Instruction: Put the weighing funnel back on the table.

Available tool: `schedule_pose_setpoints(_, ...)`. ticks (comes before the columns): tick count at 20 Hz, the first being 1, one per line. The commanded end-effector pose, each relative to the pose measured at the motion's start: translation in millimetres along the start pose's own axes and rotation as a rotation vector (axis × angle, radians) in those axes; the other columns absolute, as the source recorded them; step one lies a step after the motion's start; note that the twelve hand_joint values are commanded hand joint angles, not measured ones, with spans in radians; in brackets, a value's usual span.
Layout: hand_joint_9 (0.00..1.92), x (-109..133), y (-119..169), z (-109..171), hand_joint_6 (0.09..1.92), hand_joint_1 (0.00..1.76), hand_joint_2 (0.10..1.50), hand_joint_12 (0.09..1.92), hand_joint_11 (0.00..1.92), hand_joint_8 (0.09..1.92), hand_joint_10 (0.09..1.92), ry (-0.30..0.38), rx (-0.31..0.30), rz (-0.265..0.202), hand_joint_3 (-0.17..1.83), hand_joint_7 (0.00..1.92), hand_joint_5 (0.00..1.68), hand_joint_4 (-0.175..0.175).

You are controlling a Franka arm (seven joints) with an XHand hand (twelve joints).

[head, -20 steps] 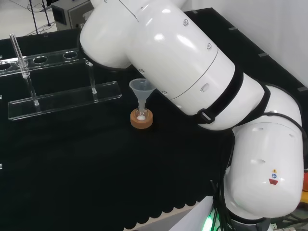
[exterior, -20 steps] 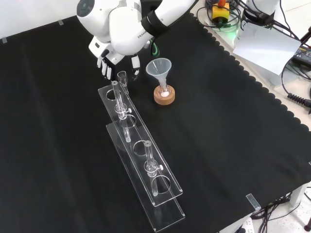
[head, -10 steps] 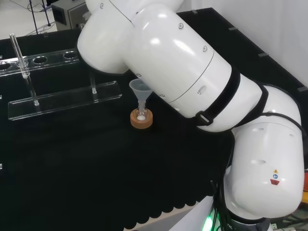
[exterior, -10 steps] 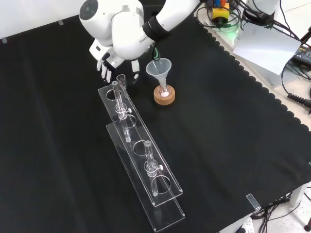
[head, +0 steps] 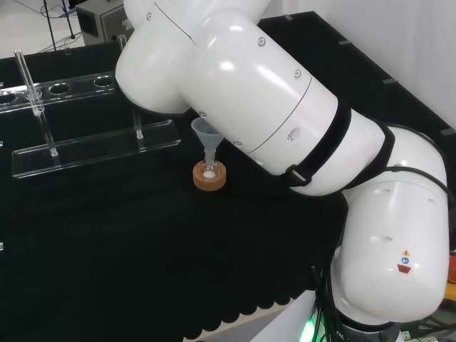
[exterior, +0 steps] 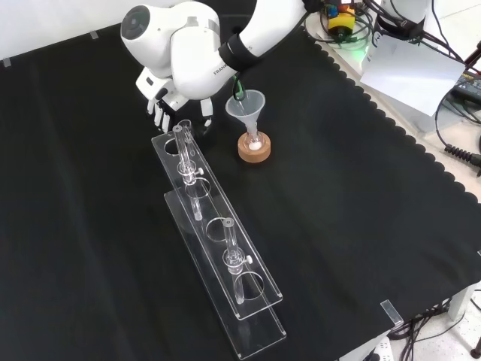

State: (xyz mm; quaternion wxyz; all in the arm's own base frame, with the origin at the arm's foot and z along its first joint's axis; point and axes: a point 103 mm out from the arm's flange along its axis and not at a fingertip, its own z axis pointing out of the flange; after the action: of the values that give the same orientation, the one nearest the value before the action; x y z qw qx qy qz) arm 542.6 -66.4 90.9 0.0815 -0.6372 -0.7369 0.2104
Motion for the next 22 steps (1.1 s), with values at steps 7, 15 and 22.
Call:
schedule_pose_setpoints(7,1.01,-0.1,5.0,8.1,0.99,1.09,0.67,1.1,0.75,0.68,0.39,0.001,0.013,0.009,0.76,0.71,1.12,0.175)
schedule_pose_setpoints(15,1.01,3.8,9.3,9.3,0.99,1.09,0.67,1.1,0.75,0.68,0.39,-0.016,0.029,0.013,0.76,0.71,1.12,0.175)
schedule_pose_setpoints(22,1.01,5.4,10.2,9.4,0.99,1.09,0.67,1.1,0.75,0.68,0.38,-0.017,0.037,0.017,0.76,0.7,1.12,0.175)
